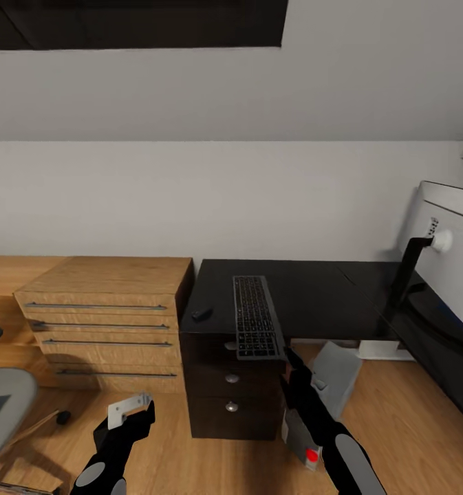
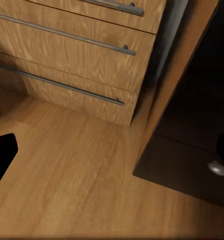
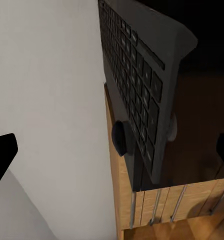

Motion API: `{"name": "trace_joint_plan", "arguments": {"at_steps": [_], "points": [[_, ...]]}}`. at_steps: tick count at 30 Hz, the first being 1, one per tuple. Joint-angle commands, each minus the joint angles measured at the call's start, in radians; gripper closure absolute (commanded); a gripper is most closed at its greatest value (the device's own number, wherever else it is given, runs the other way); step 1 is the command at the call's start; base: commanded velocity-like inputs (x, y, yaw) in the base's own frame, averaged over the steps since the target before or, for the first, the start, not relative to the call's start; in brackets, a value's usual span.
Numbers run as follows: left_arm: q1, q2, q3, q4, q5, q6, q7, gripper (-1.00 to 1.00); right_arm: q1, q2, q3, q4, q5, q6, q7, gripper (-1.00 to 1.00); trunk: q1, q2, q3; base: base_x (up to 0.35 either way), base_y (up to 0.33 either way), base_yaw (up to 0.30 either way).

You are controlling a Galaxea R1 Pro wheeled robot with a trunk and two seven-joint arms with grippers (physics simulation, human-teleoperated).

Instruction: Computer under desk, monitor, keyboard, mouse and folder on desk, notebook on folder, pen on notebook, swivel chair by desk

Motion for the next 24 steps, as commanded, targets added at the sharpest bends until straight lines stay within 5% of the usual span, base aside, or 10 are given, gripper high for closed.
{"name": "trace_joint_plan", "arguments": {"at_steps": [1, 10, 14, 24], "points": [[0.0, 0.0, -0.001, -0.001, 0.01, 0.002, 0.008, -1.0, 0.0, 0.0, -0.001, 0.0, -0.008, 0.003, 0.003, -1.0, 0.0, -0.001, -0.001, -0.032, -0.334, 0.0], [0.0, 0.0, -0.001, 0.0, 0.01, 0.001, 0.008, -1.0, 0.0, -0.03, -0.001, 0.001, -0.008, 0.0, 0.0, -1.0, 0.0, -0.001, -0.001, -0.009, -0.343, 0.0], [0.0, 0.0, -0.001, 0.0, 0.01, 0.003, 0.008, -1.0, 0.0, -0.062, -0.001, -0.002, -0.009, -0.011, 0.001, -1.0, 0.0, -0.001, -0.001, -0.078, -0.317, 0.0], [0.0, -0.001, -0.001, -0.003, 0.013, 0.005, 0.008, -1.0, 0.0, -0.11, 0.002, -0.084, -0.009, -0.017, 0.003, -1.0, -0.015, 0.027, 0.012, -0.042, -0.085, 0.0]]}}
